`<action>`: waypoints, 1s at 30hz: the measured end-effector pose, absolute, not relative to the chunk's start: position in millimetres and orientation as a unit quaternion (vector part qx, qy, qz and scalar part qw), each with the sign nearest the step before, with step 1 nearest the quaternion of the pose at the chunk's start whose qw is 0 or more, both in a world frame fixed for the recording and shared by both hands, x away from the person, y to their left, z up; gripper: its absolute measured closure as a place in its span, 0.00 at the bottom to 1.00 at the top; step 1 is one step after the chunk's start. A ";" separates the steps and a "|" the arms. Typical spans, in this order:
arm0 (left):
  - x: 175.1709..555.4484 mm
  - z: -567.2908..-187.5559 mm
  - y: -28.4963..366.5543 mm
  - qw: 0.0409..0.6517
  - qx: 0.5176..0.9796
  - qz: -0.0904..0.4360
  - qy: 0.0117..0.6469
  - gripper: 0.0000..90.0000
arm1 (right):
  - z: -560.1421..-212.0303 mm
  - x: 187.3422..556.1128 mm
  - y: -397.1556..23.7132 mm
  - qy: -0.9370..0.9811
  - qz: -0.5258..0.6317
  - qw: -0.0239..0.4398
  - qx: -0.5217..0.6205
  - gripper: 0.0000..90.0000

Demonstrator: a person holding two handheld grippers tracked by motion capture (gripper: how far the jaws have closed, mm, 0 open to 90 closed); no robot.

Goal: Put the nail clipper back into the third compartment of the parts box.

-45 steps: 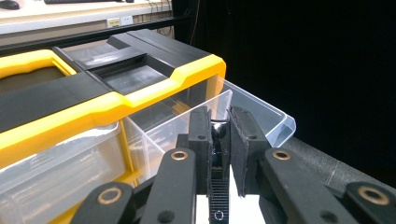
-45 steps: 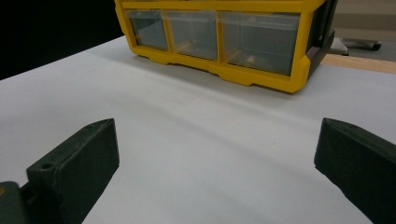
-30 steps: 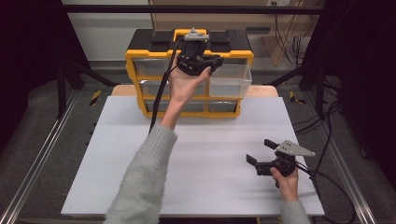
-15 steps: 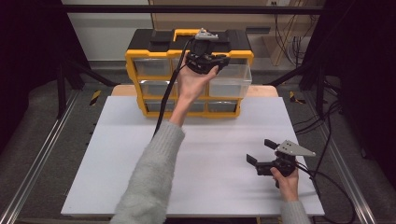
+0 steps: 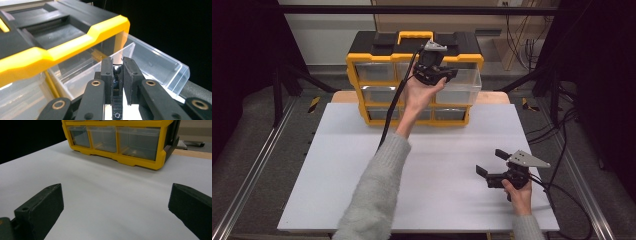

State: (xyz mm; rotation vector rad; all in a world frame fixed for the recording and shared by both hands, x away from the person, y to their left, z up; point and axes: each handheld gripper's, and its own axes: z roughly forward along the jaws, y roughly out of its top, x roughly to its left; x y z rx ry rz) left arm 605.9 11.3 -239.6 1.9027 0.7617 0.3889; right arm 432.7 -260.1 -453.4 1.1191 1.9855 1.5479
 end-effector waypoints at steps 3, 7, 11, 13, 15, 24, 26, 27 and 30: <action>605.2 -243.0 11.8 0.496 0.792 0.166 0.314 0.88 | -453.7 432.9 -259.7 0.707 0.551 0.193 0.398 0.00; 604.7 -246.8 13.3 0.494 0.794 0.164 0.314 0.87 | -453.9 433.2 -259.9 0.709 0.550 0.194 0.397 0.00; 602.0 -244.9 15.3 0.497 0.792 0.169 0.312 0.82 | -453.7 433.0 -259.7 0.707 0.552 0.192 0.398 0.00; 599.8 -243.2 18.4 0.509 0.786 0.164 0.310 0.80 | -453.7 433.1 -259.9 0.707 0.551 0.193 0.398 0.00; 596.2 -241.5 21.4 0.518 0.781 0.167 0.305 0.75 | -453.7 433.1 -259.9 0.708 0.550 0.193 0.398 0.00; 572.8 -239.8 49.7 0.558 0.761 0.161 0.289 0.52 | -454.1 433.6 -259.6 0.710 0.548 0.193 0.398 0.00; 568.2 -242.1 58.4 0.563 0.758 0.161 0.286 0.45 | -454.3 433.8 -259.6 0.711 0.547 0.193 0.398 0.00; 565.8 -243.7 63.1 0.566 0.757 0.160 0.284 0.43 | -454.2 433.8 -259.6 0.711 0.547 0.193 0.398 0.00; 558.7 -249.6 77.9 0.574 0.753 0.167 0.276 0.34 | -454.3 434.0 -259.6 0.711 0.546 0.193 0.399 0.00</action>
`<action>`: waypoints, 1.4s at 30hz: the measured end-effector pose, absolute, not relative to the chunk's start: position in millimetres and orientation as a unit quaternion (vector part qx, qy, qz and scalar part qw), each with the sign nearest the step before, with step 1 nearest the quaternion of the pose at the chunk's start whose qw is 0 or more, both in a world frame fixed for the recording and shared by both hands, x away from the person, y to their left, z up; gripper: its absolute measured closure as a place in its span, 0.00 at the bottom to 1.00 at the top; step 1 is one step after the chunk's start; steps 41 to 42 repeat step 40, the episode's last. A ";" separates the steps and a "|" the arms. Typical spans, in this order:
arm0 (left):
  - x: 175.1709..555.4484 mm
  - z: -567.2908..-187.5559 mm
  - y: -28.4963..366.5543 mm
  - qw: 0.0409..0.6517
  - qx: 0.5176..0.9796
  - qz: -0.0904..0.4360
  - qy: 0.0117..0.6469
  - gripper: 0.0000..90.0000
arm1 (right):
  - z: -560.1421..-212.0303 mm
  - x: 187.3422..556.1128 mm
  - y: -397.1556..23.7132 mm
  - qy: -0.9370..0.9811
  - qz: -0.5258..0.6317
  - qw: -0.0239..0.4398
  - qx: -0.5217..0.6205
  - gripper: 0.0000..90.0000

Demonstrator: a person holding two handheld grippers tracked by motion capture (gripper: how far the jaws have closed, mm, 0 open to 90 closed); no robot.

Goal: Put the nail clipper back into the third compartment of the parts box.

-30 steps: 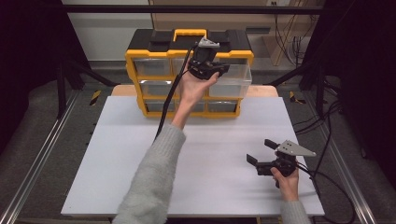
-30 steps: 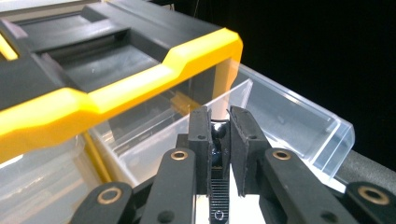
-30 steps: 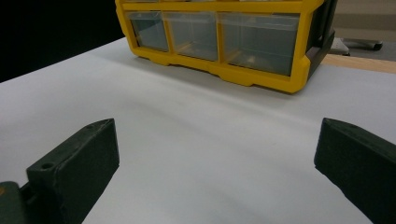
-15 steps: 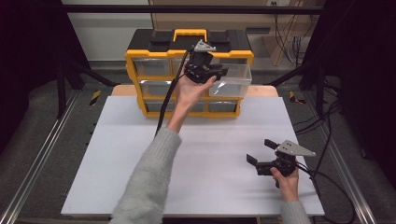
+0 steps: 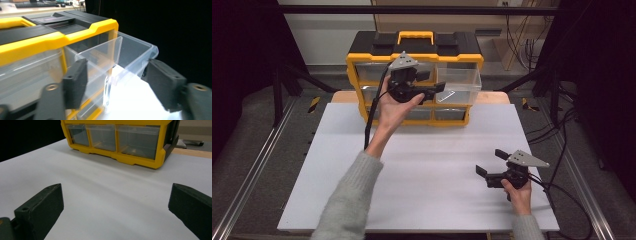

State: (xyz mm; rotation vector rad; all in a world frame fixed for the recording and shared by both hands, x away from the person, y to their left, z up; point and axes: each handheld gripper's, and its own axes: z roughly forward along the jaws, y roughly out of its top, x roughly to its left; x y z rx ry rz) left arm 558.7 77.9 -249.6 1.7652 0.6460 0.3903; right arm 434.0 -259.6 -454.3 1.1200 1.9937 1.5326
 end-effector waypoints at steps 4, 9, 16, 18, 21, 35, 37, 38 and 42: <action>548.0 -260.4 99.3 0.573 0.753 0.176 0.271 0.26 | -454.5 434.2 -259.6 0.711 0.546 0.194 0.399 0.00; 533.7 -277.8 124.9 0.576 0.745 0.174 0.289 0.16 | -454.7 434.3 -259.5 0.710 0.545 0.194 0.402 0.00; 518.1 -310.0 153.0 0.576 0.745 0.164 0.293 0.15 | -455.0 434.5 -260.2 0.711 0.543 0.197 0.402 0.00; 513.6 -319.8 159.3 0.576 0.745 0.163 0.293 0.14 | -455.1 434.6 -260.4 0.710 0.543 0.195 0.403 0.00; 506.8 -336.6 168.4 0.575 0.746 0.160 0.294 0.10 | -455.2 434.3 -260.6 0.710 0.543 0.195 0.404 0.00; 472.4 -411.9 207.1 0.548 0.753 0.178 0.318 0.06 | -456.6 434.5 -260.4 0.711 0.541 0.194 0.405 0.00; 468.6 -415.4 210.6 0.553 0.748 0.178 0.321 0.06 | -456.6 434.2 -260.2 0.711 0.540 0.193 0.406 0.00; 467.0 -417.0 212.2 0.554 0.747 0.177 0.322 0.06 | -456.7 434.2 -260.1 0.711 0.540 0.192 0.406 0.00; 464.0 -420.1 215.3 0.550 0.750 0.178 0.321 0.06 | -457.0 434.2 -259.7 0.712 0.540 0.191 0.407 0.00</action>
